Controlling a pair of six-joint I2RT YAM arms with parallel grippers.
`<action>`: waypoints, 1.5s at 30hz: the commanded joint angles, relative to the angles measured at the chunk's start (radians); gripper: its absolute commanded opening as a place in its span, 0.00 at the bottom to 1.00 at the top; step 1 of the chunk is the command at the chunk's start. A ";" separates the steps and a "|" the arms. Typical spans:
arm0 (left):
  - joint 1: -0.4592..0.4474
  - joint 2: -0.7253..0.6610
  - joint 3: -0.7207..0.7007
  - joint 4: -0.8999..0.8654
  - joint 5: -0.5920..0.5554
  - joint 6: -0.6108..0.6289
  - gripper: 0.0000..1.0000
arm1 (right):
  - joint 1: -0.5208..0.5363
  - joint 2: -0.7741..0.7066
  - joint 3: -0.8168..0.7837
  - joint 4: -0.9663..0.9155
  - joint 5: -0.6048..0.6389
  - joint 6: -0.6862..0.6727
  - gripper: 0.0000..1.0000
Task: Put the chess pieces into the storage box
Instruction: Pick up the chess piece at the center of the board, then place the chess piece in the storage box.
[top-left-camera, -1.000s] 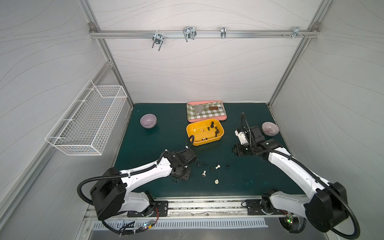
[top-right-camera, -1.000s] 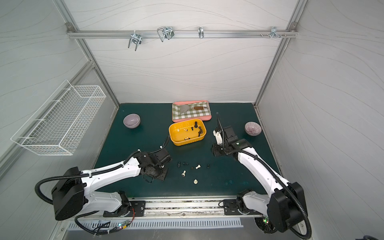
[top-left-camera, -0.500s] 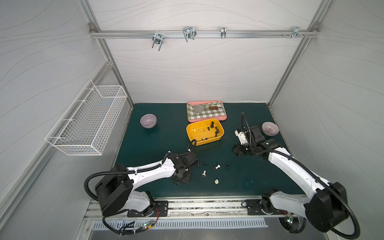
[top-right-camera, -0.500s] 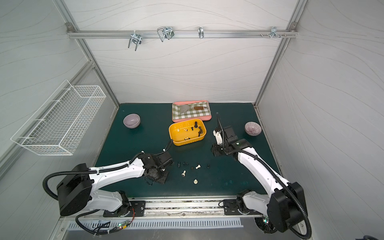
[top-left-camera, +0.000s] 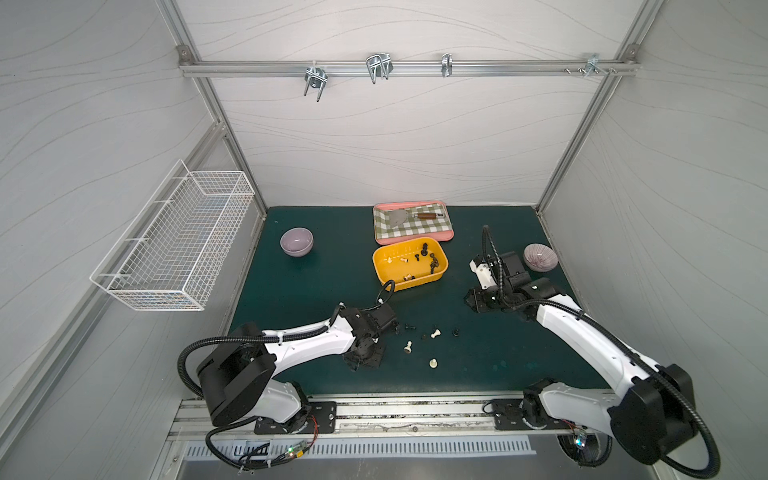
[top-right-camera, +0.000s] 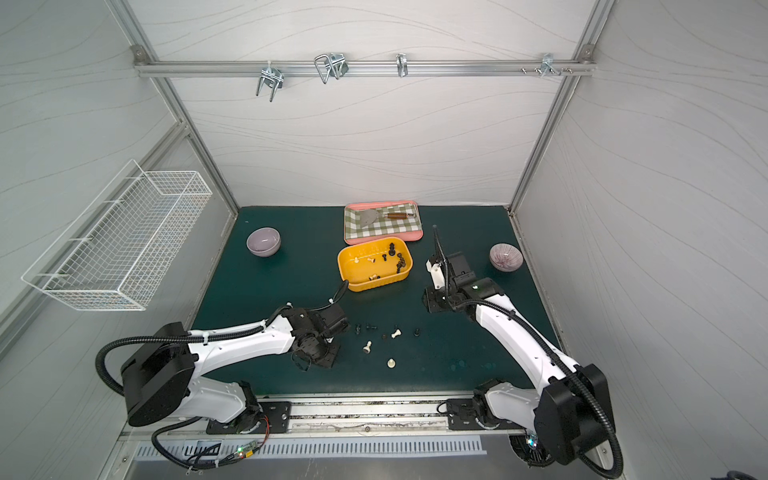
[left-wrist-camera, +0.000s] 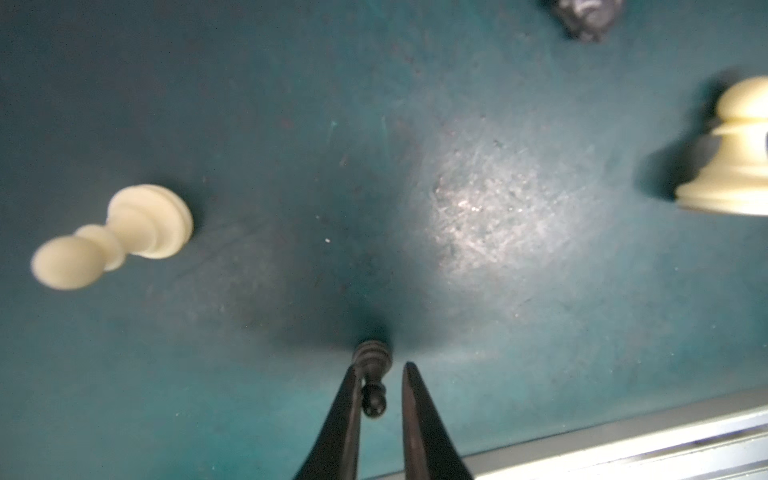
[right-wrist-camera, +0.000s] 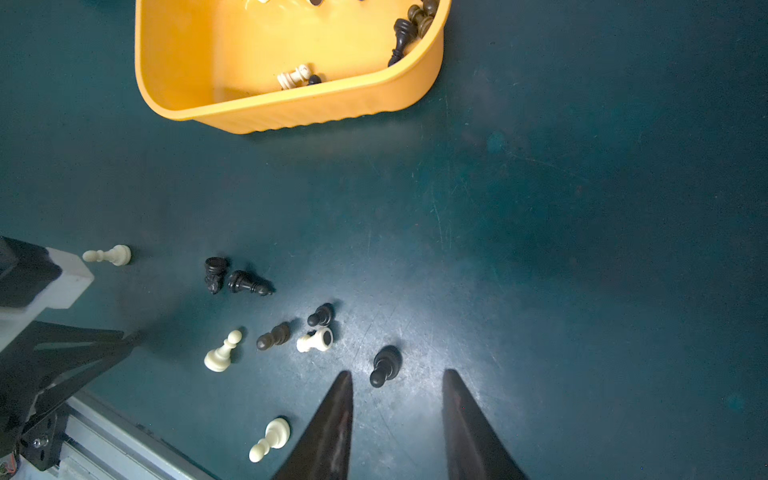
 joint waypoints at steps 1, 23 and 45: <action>-0.006 0.016 0.009 0.012 -0.002 0.002 0.16 | -0.003 0.003 -0.004 -0.020 0.008 0.007 0.38; -0.004 0.034 0.284 -0.011 -0.032 0.135 0.09 | -0.004 -0.014 -0.003 -0.042 0.042 0.017 0.38; 0.188 0.265 0.606 0.103 0.050 0.330 0.10 | -0.005 0.001 0.022 -0.076 0.080 0.029 0.38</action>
